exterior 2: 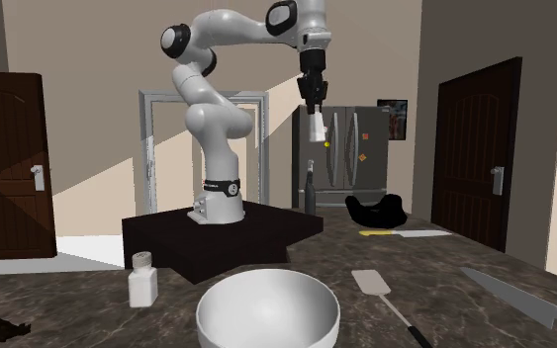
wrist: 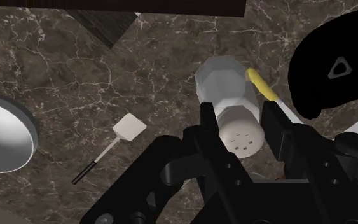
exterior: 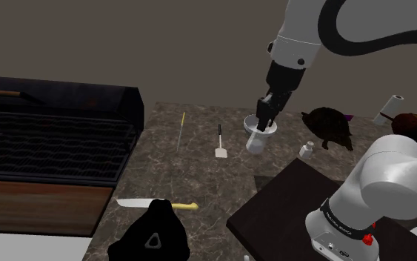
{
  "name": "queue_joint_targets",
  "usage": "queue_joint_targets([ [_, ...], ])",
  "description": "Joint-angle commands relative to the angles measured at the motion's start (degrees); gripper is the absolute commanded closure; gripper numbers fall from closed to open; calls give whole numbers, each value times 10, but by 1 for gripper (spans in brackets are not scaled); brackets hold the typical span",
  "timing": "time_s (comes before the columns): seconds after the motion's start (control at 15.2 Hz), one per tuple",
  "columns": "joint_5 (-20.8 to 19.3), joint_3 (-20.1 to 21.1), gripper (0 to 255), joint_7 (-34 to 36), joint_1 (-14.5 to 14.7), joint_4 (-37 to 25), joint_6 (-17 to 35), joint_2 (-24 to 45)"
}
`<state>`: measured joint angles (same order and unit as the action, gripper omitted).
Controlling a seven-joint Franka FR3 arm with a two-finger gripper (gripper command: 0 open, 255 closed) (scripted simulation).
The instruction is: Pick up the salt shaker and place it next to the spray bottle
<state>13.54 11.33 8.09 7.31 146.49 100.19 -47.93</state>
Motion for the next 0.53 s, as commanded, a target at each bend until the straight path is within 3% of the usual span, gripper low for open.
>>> queue_joint_targets([
  [0.0, 21, 32, 255, 32, 13, -9, 9, 12],
  [0.46, 72, 128, 255, 129, 40, -59, 34, 66],
])
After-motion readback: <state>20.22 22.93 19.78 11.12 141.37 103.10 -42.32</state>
